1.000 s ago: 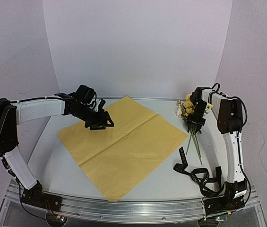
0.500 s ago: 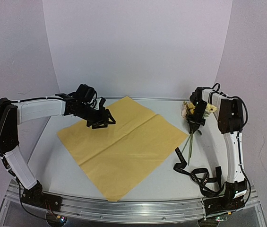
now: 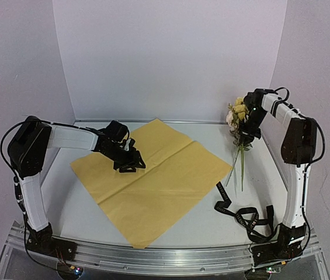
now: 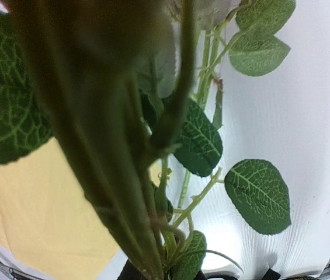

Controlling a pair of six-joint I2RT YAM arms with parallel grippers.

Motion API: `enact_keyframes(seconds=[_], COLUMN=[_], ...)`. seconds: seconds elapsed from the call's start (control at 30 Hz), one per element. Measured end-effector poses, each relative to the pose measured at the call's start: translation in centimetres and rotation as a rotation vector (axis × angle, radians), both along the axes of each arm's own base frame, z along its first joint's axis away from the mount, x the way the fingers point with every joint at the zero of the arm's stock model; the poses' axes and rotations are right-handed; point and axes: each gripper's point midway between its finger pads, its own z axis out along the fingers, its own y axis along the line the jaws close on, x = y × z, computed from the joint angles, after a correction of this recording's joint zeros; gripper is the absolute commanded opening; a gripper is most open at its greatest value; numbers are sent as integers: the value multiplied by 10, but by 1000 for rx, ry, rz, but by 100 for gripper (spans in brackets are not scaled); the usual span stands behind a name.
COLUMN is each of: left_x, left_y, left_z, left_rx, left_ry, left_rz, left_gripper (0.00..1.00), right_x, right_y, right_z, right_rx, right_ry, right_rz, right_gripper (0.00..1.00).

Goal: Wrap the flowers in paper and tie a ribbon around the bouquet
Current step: Pass from the right arm to the left

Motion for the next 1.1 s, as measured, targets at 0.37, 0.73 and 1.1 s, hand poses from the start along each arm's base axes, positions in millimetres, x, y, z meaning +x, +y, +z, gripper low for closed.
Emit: enact_keyframes(seconds=[0.37,0.73,1.1], left_x=[-22,-21,-17], left_y=[-10,-15,-12], left_z=[-4,54,52], left_rx=[-10,-96,-126], left_ry=[9,-137,-158], left_rz=[-13,-80,-159], left_gripper=[55,62,68], right_x=[-13,-6,15], right_y=[80,213,278], right_z=[26,22,8], right_rx=[138,305,480], right_ry=[-67,-161,-186], right_rz=[31,89,63], right_gripper=[0,0,0])
